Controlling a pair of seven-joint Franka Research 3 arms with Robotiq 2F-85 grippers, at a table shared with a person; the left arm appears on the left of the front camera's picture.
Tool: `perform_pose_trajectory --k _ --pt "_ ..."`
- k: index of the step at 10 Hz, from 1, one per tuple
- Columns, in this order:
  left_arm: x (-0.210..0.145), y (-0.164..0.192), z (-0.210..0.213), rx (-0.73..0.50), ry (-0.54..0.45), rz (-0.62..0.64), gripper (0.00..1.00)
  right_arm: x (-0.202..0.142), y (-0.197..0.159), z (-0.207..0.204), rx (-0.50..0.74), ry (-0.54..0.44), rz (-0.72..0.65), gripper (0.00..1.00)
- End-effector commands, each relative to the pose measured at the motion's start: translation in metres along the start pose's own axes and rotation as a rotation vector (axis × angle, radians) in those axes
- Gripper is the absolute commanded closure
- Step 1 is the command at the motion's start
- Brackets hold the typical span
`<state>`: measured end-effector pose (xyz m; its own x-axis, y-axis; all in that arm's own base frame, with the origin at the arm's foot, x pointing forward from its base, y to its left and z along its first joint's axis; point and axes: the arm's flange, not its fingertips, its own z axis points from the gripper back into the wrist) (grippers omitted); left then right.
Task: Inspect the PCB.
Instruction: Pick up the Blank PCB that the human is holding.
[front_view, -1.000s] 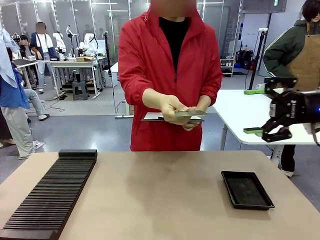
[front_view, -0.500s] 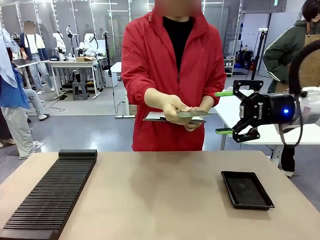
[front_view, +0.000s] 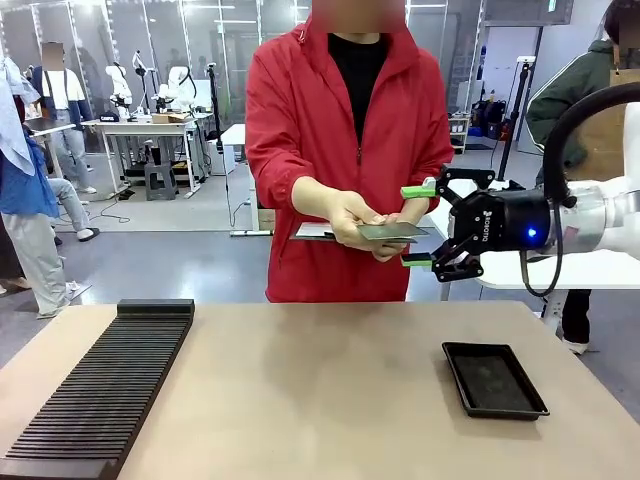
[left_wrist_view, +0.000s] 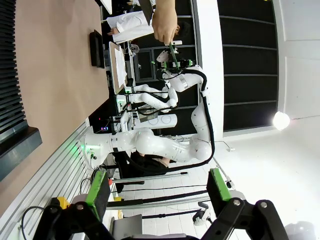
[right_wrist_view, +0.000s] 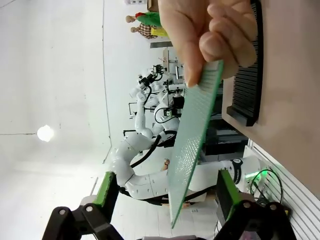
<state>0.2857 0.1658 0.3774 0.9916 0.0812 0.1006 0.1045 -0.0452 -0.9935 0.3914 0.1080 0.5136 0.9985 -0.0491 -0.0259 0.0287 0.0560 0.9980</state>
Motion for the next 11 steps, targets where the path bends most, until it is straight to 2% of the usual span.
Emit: perform_pose_trajectory --k 1,3,11 --pt "0.0013 -0.0043 -0.0003 0.023 -0.006 0.018 0.00 0.0054 -0.0021 -0.0054 0.048 0.030 -0.029 0.00" --pt "0.0013 -0.0043 -0.0003 0.023 -0.006 0.018 0.00 0.0082 -0.0047 -0.0093 0.062 0.043 -0.058 0.00" --pt "0.0013 -0.0043 -0.0003 0.023 -0.006 0.018 0.00 0.0052 -0.0052 -0.0118 0.063 0.059 -0.053 0.77"
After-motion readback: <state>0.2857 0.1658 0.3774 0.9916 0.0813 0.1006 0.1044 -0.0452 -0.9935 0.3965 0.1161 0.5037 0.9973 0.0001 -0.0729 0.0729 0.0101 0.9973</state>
